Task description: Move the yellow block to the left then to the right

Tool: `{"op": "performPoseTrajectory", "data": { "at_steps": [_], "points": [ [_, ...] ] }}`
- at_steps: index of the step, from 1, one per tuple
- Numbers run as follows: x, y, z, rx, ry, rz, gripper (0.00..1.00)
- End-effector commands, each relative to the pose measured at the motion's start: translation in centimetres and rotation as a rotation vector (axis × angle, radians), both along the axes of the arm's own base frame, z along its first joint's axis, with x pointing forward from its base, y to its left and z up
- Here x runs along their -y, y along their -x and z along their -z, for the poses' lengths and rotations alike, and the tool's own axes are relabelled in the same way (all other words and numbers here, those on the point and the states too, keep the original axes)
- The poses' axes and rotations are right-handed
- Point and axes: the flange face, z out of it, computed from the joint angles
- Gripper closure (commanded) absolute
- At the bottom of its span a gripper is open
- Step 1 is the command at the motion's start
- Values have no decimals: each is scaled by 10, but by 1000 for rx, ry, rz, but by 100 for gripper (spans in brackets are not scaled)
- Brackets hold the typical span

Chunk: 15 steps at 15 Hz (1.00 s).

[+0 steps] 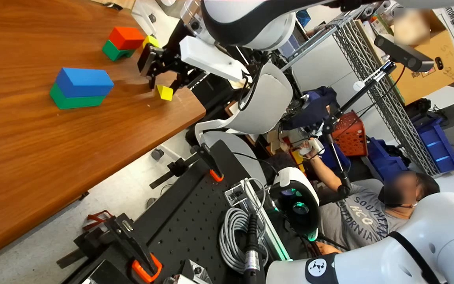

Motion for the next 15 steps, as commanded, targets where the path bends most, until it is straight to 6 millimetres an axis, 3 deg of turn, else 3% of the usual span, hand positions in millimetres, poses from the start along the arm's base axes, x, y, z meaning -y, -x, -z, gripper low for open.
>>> {"op": "performPoseTrajectory", "data": {
  "at_steps": [1,3,8,12,15],
  "points": [
    [2,-3,3,-34,42,12,75],
    [3,-2,-1,-44,44,14,86],
    [-10,4,-19,-44,13,-11,86],
    [-33,5,-34,-27,1,-50,86],
    [-53,5,-32,-42,0,-71,86]
  ]
}}
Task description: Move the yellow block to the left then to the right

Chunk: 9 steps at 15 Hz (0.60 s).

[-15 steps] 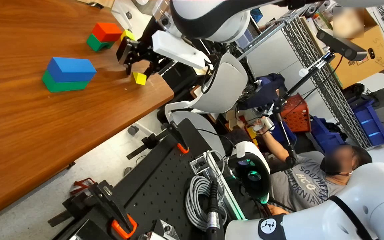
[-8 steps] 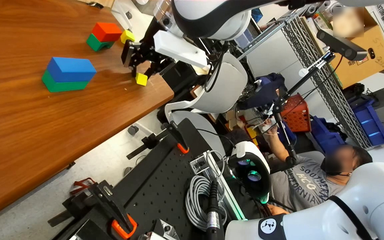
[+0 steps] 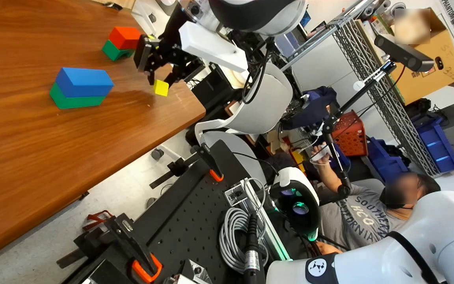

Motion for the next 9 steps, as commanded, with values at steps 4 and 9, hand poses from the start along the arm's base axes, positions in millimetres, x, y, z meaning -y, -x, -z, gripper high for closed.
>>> {"op": "performPoseTrajectory", "data": {
  "at_steps": [4,9],
  "points": [
    [-36,14,9,-63,-2,-31,86],
    [-41,22,23,-103,-2,-29,86]
  ]
}}
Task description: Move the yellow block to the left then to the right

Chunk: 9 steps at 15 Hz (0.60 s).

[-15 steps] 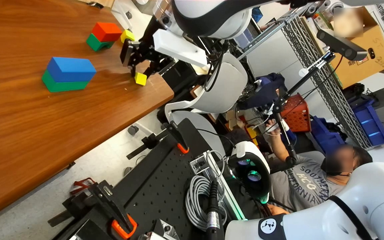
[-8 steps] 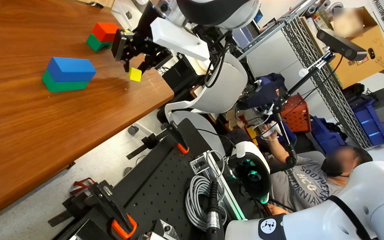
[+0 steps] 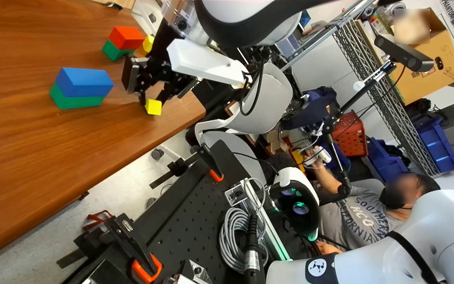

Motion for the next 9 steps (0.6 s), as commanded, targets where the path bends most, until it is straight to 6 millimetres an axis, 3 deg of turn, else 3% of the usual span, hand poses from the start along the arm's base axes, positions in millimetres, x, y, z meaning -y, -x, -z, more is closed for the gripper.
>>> {"op": "performPoseTrajectory", "data": {
  "at_steps": [1,5,6,7,9],
  "points": [
    [-2,4,5,-28,16,13,86],
    [1,5,9,-35,16,17,86],
    [1,6,10,-38,15,17,36],
    [1,6,10,-43,12,17,35],
    [3,7,6,-40,5,21,22]
  ]
}}
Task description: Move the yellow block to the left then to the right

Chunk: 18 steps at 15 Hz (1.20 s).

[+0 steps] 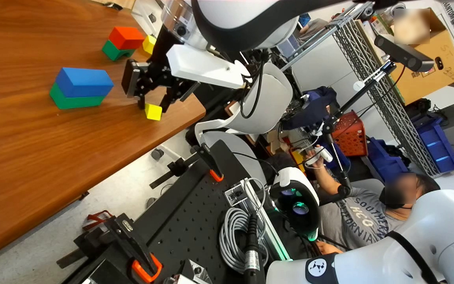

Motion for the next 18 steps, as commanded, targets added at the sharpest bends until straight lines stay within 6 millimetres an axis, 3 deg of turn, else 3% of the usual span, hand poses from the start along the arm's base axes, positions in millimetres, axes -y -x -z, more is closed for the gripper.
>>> {"op": "performPoseTrajectory", "data": {
  "at_steps": [1,3,10,14,18],
  "points": [
    [2,4,-4,-13,-3,12,14],
    [2,7,-14,-1,-16,4,0],
    [1,25,-60,40,-41,-9,0],
    [3,30,-68,15,-42,6,0],
    [6,27,-64,-2,-35,21,0]
  ]
}}
